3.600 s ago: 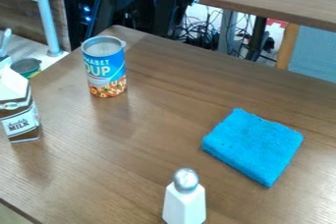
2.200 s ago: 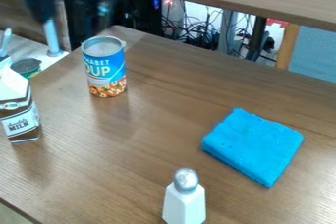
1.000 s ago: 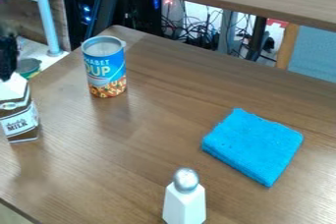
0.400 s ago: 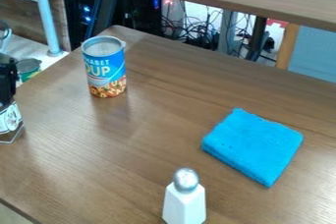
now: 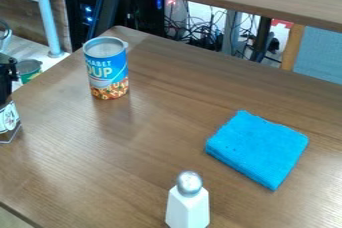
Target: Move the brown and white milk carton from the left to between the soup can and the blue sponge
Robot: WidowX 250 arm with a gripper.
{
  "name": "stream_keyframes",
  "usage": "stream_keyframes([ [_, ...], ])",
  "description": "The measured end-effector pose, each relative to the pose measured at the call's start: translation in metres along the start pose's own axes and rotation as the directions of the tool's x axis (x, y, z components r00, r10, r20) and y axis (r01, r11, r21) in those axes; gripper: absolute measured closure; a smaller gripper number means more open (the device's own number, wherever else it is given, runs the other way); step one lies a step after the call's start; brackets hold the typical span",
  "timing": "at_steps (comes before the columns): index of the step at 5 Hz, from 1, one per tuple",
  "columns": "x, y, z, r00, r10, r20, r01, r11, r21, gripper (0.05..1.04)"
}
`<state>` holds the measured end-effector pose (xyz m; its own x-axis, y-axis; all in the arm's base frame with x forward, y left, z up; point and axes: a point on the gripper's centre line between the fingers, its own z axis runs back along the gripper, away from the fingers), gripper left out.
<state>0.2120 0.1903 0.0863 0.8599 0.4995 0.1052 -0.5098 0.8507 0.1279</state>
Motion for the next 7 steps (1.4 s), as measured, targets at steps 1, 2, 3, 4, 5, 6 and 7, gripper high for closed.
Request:
stream_keyframes([
  [1,0.000,0.000,0.000,1.000,-0.009,-0.012,0.009,1.000,-0.001,0.240],
  [2,-0.006,-0.003,0.004,0.998,-0.021,-0.058,0.019,0.999,-0.027,0.240],
  [3,-0.001,-0.012,0.045,0.999,-0.021,-0.027,0.019,0.996,-0.085,0.240],
  [4,0.006,-0.043,0.100,0.993,-0.108,0.039,0.112,0.983,-0.147,0.240],
  [5,0.006,-0.080,0.128,0.975,-0.214,0.060,0.222,0.959,-0.177,0.240],
  [6,0.001,-0.143,0.138,0.907,-0.410,0.099,0.422,0.889,-0.179,0.240],
  [7,0.007,-0.181,0.126,0.866,-0.490,0.098,0.499,0.853,-0.152,0.240],
])
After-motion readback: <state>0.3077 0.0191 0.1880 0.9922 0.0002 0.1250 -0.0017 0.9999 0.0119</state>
